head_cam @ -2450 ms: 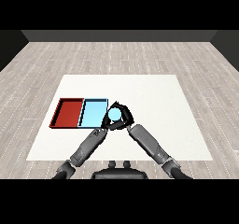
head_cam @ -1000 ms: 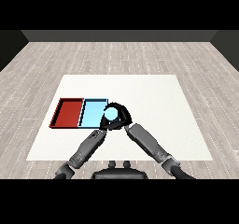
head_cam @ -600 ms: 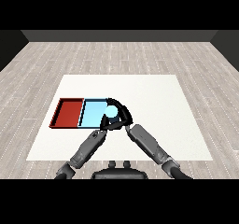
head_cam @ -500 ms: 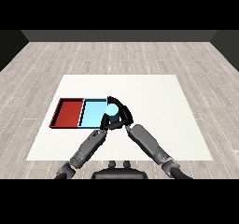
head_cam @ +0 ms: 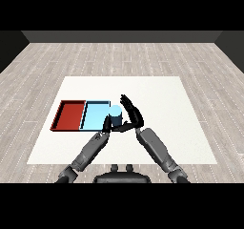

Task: Pick the blue can and put it in the blue box

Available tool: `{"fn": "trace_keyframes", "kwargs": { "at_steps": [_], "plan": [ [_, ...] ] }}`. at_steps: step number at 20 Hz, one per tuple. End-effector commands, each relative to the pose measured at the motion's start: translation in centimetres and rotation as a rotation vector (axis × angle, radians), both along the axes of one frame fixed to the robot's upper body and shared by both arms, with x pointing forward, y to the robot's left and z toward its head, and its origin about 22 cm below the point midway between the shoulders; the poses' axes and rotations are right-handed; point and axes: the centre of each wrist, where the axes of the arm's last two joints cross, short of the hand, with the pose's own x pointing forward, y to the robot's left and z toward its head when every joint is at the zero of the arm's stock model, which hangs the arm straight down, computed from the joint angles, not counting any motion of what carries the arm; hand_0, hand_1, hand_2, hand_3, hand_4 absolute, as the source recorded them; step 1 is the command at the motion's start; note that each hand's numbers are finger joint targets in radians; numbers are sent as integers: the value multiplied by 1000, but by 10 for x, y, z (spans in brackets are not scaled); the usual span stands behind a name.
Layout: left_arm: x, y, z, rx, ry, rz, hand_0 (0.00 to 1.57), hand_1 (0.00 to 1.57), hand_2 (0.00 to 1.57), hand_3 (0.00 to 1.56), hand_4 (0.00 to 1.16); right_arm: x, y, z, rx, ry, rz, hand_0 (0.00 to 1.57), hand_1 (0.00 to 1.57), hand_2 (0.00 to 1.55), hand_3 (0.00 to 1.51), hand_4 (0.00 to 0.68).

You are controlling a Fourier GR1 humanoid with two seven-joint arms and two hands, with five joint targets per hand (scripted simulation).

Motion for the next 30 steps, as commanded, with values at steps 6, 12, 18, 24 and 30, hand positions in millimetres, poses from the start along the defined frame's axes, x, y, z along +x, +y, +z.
{"fn": "trace_keyframes", "kwargs": {
  "at_steps": [6, 12, 18, 24, 30],
  "plan": [
    [10, 8, -6, 23, 3, 23, 1571, 1571, 1571, 1494, 1125, -23, -56, 7, 54, -44, -91, 0, 0, 0, 0, 0],
    [14, 39, -7, 82, -5, 64, 1571, 1571, 1571, 1489, 1121, -62, -106, 19, 133, -60, -190, 0, 0, 0, 0, 0],
    [43, 72, 21, 165, 22, 170, 1571, 1571, 1571, 1503, 1134, -44, -142, 23, 128, -102, -308, 0, 0, 0, 0, 0],
    [53, 158, 12, 183, 226, 340, 1571, 1571, 1571, 1503, 1086, -59, -149, 7, 128, -68, -341, 0, 0, 0, 0, 0],
    [77, 176, 7, 268, 360, 407, 1571, 1571, 1571, 1499, 1062, -42, -151, 5, 99, -47, -338, 0, 0, 0, 0, 0]
  ]
}}
